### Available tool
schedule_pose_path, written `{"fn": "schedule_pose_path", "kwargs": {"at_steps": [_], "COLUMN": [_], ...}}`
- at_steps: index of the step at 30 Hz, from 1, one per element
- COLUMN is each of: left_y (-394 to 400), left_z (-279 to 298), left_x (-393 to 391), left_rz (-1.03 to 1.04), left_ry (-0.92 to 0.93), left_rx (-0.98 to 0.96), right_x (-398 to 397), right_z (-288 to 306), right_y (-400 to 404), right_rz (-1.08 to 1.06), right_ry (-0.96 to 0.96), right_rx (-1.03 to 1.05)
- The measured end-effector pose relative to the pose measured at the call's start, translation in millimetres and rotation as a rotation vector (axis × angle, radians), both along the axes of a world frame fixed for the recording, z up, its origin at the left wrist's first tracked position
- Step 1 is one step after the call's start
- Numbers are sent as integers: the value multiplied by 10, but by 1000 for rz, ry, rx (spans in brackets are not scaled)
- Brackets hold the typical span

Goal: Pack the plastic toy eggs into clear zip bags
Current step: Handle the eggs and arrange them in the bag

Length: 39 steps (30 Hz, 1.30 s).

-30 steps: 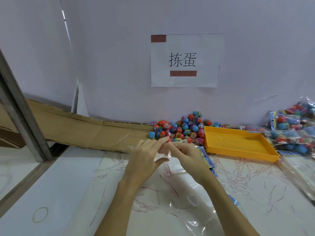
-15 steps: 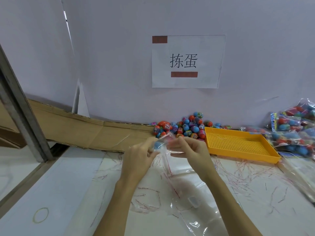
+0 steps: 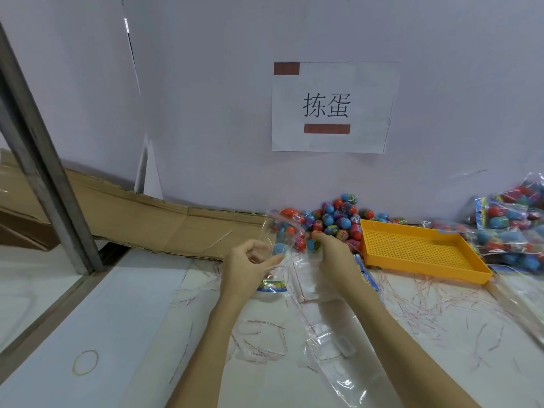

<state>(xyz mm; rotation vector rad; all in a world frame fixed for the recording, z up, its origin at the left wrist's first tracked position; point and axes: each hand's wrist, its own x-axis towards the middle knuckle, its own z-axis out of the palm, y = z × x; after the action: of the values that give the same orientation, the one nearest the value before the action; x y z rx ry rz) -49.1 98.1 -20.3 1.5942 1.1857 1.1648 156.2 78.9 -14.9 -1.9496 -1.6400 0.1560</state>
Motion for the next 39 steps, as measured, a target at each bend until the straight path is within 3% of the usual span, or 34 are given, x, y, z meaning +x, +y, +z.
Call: {"fn": "schedule_pose_path", "kwargs": {"at_steps": [5, 8, 14, 20, 30, 39], "left_y": [-20, -36, -50, -132, -210, -211], "left_z": [-9, 4, 27, 86, 142, 130], "left_x": [11, 27, 41, 56, 60, 106], "left_rz": [-32, -22, 41, 77, 54, 82], "left_ry": [15, 42, 171, 326, 383, 489], "left_rx": [9, 46, 146, 362, 518, 665], "right_x": [34, 13, -112, -231, -314, -351], "right_z": [-23, 11, 40, 233, 247, 183], "right_y": [79, 88, -79, -285, -361, -359], "right_rz": [-9, -30, -83, 140, 392, 333], "right_ry": [-139, 0, 370, 508, 173, 259], "right_rx": [79, 93, 466, 612, 495, 404]}}
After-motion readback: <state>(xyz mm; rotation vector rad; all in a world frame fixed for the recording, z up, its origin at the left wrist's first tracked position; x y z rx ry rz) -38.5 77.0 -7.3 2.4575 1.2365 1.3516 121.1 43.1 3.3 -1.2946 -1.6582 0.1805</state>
